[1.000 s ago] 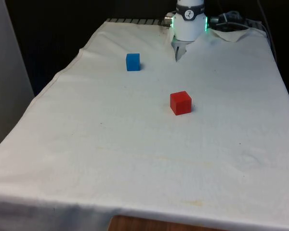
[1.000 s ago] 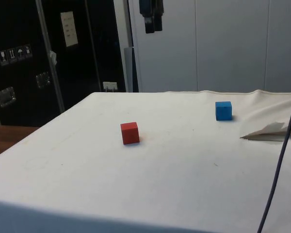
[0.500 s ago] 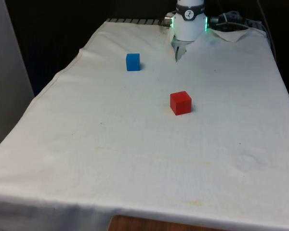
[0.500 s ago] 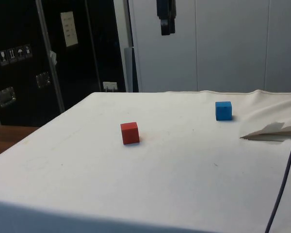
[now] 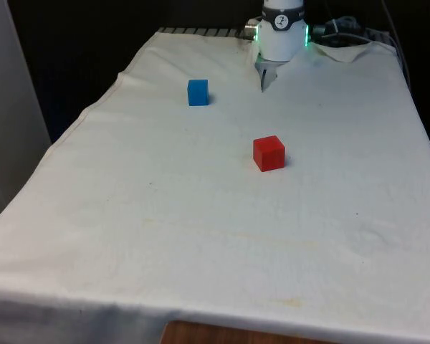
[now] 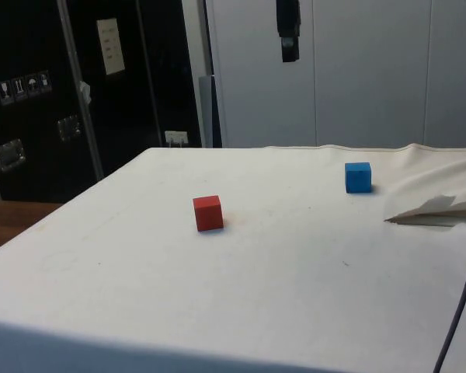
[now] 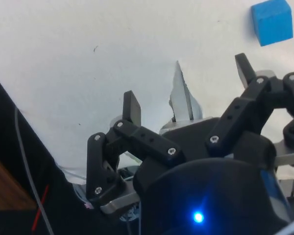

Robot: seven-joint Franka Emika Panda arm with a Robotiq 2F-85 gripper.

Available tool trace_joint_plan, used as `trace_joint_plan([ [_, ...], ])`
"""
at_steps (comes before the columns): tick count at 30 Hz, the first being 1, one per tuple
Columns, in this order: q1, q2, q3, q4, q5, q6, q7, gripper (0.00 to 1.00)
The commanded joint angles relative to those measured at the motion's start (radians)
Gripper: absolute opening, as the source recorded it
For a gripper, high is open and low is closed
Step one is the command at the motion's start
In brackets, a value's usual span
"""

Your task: Stack the two cubes.

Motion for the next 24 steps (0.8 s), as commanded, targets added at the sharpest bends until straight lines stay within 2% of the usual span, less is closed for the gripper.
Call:
trace_joint_plan([
  [1, 0.0, 0.0, -0.004, -0.004, -0.001, 0.001, -0.008, 1.0],
  [8, -0.007, -0.013, -0.02, -0.04, -0.041, 0.01, -0.039, 1.0],
  [9, -0.007, -0.014, -0.022, -0.042, -0.047, 0.009, -0.04, 1.0],
  [10, -0.001, -0.005, -0.025, -0.034, -0.037, 0.002, -0.04, 1.0],
  [11, -0.008, -0.017, -0.026, -0.047, -0.059, 0.01, -0.044, 1.0],
  [15, -0.01, -0.027, -0.034, -0.063, -0.084, 0.013, -0.048, 1.0],
  [16, -0.01, -0.031, -0.037, -0.067, -0.091, 0.014, -0.049, 1.0],
  [17, -0.004, -0.021, -0.04, -0.058, -0.081, 0.002, -0.049, 1.0],
  [18, -0.011, -0.034, -0.039, -0.072, -0.097, 0.015, -0.049, 1.0],
  [24, -0.015, -0.075, -0.059, -0.126, -0.139, 0.052, -0.049, 1.0],
])
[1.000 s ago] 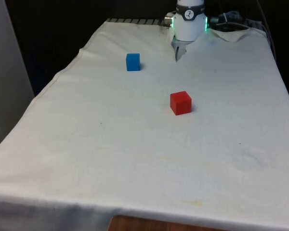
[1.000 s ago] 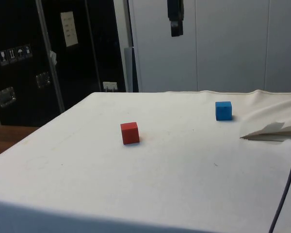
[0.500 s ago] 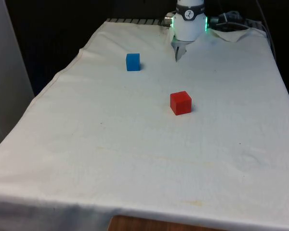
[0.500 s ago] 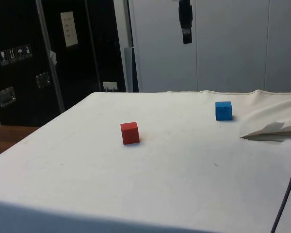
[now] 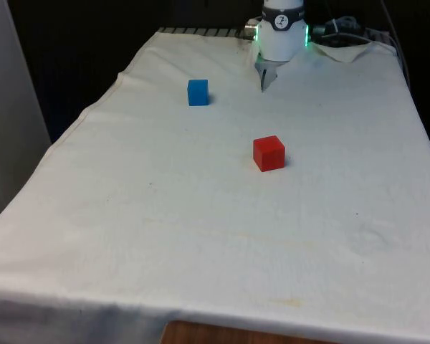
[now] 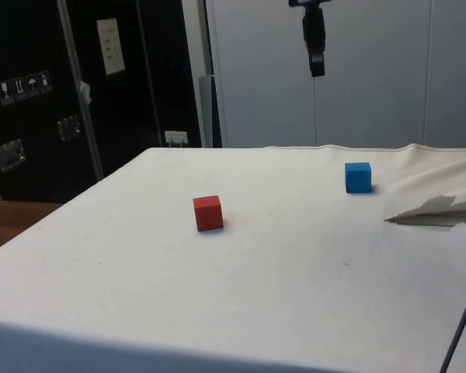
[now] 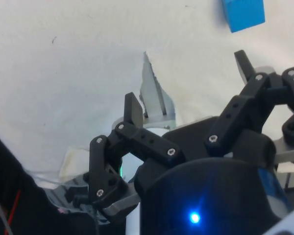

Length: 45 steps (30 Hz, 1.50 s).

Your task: Stack the two cubes.

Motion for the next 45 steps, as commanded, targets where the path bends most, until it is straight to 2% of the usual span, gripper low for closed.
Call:
trace_joint_plan([
  [1, -0.001, -0.014, -0.007, -0.019, -0.011, 0.017, 0.0, 1.0],
  [2, -0.009, -0.034, -0.008, -0.04, -0.028, 0.041, 0.003, 1.0],
  [8, -0.013, -0.071, -0.025, -0.088, -0.055, 0.086, 0.004, 1.0],
  [9, -0.005, -0.06, -0.027, -0.077, -0.042, 0.069, 0.001, 1.0],
  [10, -0.015, -0.084, -0.031, -0.106, -0.065, 0.103, 0.005, 1.0],
  [15, -0.019, -0.114, -0.051, -0.146, -0.092, 0.138, 0.005, 1.0],
  [17, -0.022, -0.131, -0.068, -0.169, -0.112, 0.157, 0.003, 1.0],
  [18, -0.011, -0.124, -0.07, -0.16, -0.101, 0.14, 0.003, 1.0],
  [19, -0.024, -0.136, -0.074, -0.177, -0.118, 0.162, 0.001, 1.0],
  [20, -0.024, -0.14, -0.081, -0.183, -0.126, 0.169, 0.001, 1.0],
  [23, -0.028, -0.153, -0.116, -0.208, -0.158, 0.197, -0.006, 1.0],
  [24, -0.028, -0.153, -0.116, -0.208, -0.158, 0.197, -0.006, 1.0],
  [27, -0.031, -0.152, -0.156, -0.227, -0.192, 0.23, -0.017, 1.0],
  [28, -0.02, -0.149, -0.15, -0.217, -0.177, 0.209, -0.011, 1.0],
  [29, -0.031, -0.151, -0.167, -0.231, -0.199, 0.238, -0.021, 1.0],
  [32, -0.032, -0.146, -0.197, -0.242, -0.223, 0.262, -0.029, 1.0],
  [33, -0.031, -0.141, -0.218, -0.248, -0.239, 0.279, -0.035, 1.0],
  [37, -0.031, -0.123, -0.259, -0.257, -0.265, 0.313, -0.049, 1.0],
  [38, -0.023, -0.13, -0.254, -0.252, -0.253, 0.292, -0.044, 1.0],
  [39, -0.03, -0.118, -0.268, -0.258, -0.27, 0.321, -0.053, 1.0],
  [45, -0.029, -0.054, -0.335, -0.26, -0.287, 0.394, -0.096, 1.0],
])
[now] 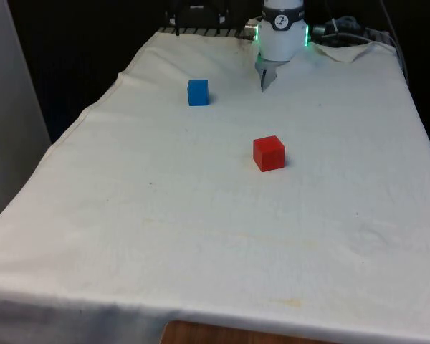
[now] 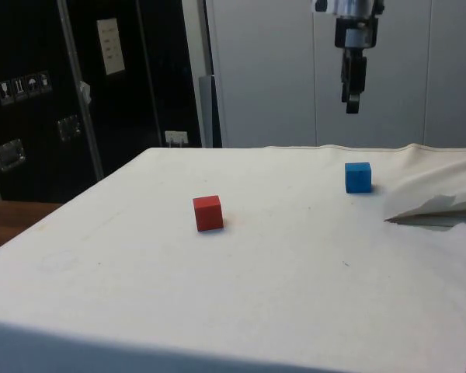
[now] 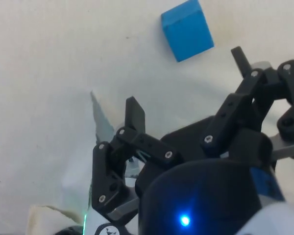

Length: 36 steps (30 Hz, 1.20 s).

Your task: Stack the two cubes.

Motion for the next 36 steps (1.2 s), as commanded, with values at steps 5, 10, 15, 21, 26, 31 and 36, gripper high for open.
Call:
trace_joint_plan([
  [5, -0.003, 0.06, -0.031, -0.005, -0.008, 0.075, -0.024, 1.0],
  [10, -0.003, 0.115, -0.045, -0.015, -0.008, 0.134, -0.035, 1.0],
  [15, -0.005, 0.167, -0.053, -0.032, -0.01, 0.197, -0.039, 1.0],
  [21, -0.006, 0.238, -0.065, -0.049, -0.011, 0.28, -0.042, 1.0],
  [26, -0.007, 0.276, -0.072, -0.056, -0.012, 0.326, -0.044, 1.0],
  [31, 0.0, 0.316, -0.079, -0.057, 0.0, 0.356, -0.049, 1.0],
  [36, -0.004, 0.373, -0.086, -0.066, -0.008, 0.435, -0.048, 1.0],
])
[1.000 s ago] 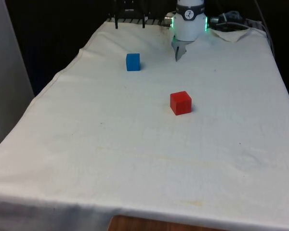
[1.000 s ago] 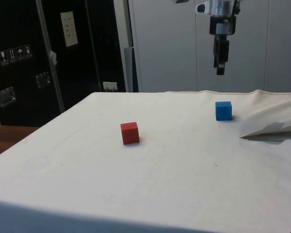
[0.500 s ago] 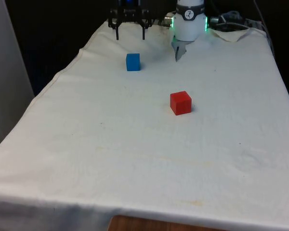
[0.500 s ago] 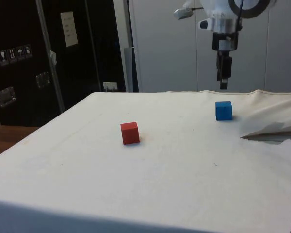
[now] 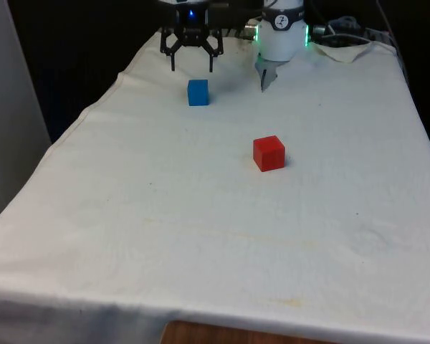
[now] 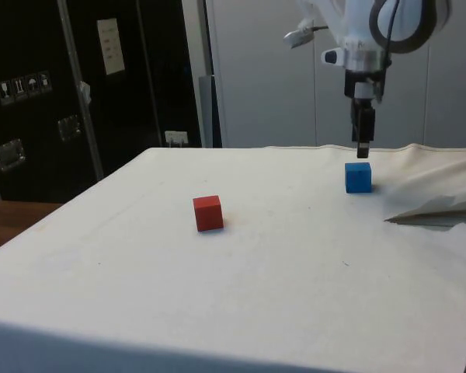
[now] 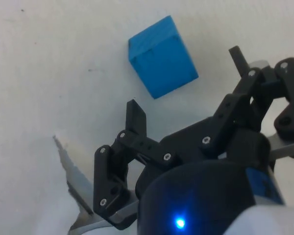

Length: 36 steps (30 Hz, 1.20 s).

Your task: Stack the two cubes.

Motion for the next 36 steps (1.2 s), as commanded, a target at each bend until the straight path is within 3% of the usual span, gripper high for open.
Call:
trace_joint_plan([
  [1, -0.003, 0.007, -0.001, -0.001, -0.007, 0.02, 0.001, 1.0],
  [4, 0.001, 0.045, -0.002, -0.008, 0.001, 0.07, 0.001, 1.0],
  [5, 0.0, 0.043, 0.0, -0.005, 0.001, 0.053, 0.0, 1.0],
  [12, 0.009, 0.122, 0.003, -0.028, 0.014, 0.18, 0.01, 1.0],
  [13, 0.006, 0.131, 0.002, -0.017, 0.003, 0.166, 0.014, 1.0],
  [21, 0.008, 0.183, 0.016, -0.046, 0.016, 0.267, 0.03, 1.0],
  [22, 0.01, 0.2, 0.007, -0.025, 0.004, 0.251, 0.034, 1.0],
  [26, 0.003, 0.204, 0.018, -0.042, 0.016, 0.293, 0.033, 1.0],
  [30, 0.0, 0.21, 0.024, -0.039, 0.018, 0.289, 0.035, 1.0],
  [31, 0.01, 0.243, 0.006, -0.016, 0.008, 0.291, 0.039, 1.0],
  [32, -0.001, 0.211, 0.026, -0.038, 0.019, 0.286, 0.035, 1.0],
  [36, -0.005, 0.206, 0.031, -0.038, 0.02, 0.268, 0.033, 1.0],
])
